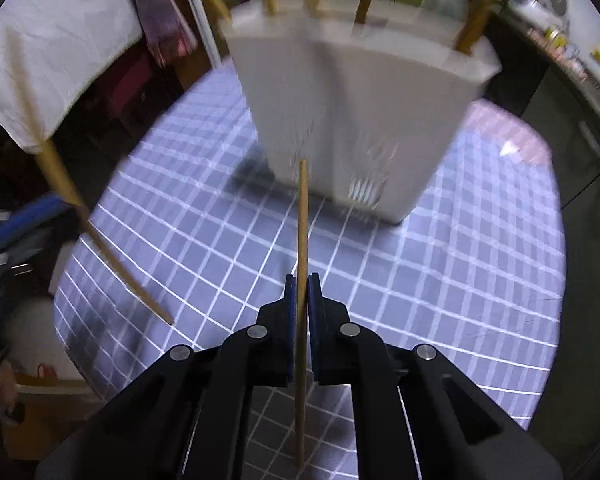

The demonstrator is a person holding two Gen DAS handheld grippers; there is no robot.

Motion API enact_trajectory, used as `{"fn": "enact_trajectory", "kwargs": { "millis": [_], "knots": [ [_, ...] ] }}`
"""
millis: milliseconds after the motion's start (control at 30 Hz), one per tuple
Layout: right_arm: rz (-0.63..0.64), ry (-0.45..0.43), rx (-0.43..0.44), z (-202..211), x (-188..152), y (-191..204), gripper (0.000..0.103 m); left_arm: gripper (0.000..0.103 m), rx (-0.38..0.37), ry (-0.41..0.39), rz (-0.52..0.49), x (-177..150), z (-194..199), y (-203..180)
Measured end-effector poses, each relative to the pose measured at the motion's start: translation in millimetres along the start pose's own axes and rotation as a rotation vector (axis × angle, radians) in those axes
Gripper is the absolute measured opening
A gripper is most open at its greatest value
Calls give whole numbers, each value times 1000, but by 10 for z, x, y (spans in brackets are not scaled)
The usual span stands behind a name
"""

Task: Organize utensils
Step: 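Grasp the last wooden chopstick with the right gripper and lift it, then lower both chopsticks into the white holder and open both grippers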

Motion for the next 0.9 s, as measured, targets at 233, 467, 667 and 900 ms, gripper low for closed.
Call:
{"fn": "enact_trajectory", "kwargs": {
  "millis": [233,467,667,900],
  "knots": [
    [-36,-220,-16,779,-173,-117,7,7,-3,-7,-9,-20,40,5],
    [-66,-287,-17,960,-337,-192,7,7,-6,-17,-19,-33,66,-24],
    [-60,-290,-5,970,-377,-136,7,7,-7,-31,-33,-38,108,-37],
    [-53,-284,-1,957,-358,-91,7,7,-12,-31,-34,-33,114,-34]
  ]
}}
Point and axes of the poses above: each gripper's, at about its wrist camera, not at the fingertips, and z roughly against the way its jaws point, y to its left, x to its top, the point moved 5 cm from there along -z, roughly the way its jaws point, and after that the axes turned 5 degrees about x, right-handed, at the moved point
